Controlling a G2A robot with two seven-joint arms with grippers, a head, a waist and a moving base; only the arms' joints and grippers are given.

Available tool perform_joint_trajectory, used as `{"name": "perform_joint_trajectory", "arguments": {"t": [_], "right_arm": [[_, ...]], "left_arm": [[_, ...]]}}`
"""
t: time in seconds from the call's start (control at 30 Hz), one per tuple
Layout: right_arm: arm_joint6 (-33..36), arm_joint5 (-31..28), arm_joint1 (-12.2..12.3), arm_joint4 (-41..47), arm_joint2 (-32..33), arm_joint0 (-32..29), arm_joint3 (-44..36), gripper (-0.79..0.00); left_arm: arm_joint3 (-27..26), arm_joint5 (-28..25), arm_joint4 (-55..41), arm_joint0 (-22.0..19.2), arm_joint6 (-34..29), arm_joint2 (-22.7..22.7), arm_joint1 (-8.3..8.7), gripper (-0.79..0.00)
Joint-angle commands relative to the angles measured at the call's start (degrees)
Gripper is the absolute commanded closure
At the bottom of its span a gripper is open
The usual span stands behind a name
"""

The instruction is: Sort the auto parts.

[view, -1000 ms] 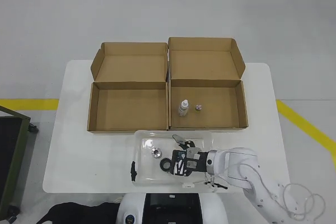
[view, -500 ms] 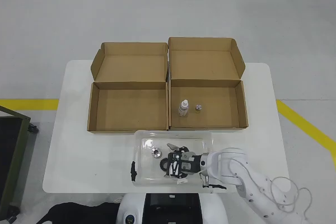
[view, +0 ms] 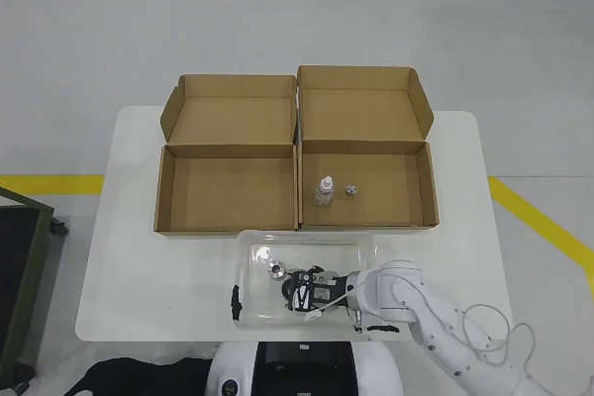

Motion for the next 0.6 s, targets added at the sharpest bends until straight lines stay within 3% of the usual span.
{"name": "perform_joint_trajectory", "arguments": {"t": [0.0, 0.13, 0.23, 0.57], "right_arm": [[-0.2, 0.0, 0.0, 0.1, -0.1, 0.1, 0.1, -0.252], [-0.7, -0.2, 0.0, 0.1, 0.0, 0.1, -0.3, -0.145], [-0.9, -0.5, 0.1, 0.1, 0.4, 0.0, -0.9, 0.000], [-1.9, -1.9, 1.0, 1.4, 3.8, -1.6, -5.2, 0.000]], "left_arm": [[0.0, 0.0, 0.0, 0.0, 0.0, 0.0, 0.00, -0.785], [0.0, 0.0, 0.0, 0.0, 0.0, 0.0, 0.00, -0.785], [0.0, 0.0, 0.0, 0.0, 0.0, 0.0, 0.00, -0.785], [0.0, 0.0, 0.0, 0.0, 0.0, 0.0, 0.00, -0.785]]}}
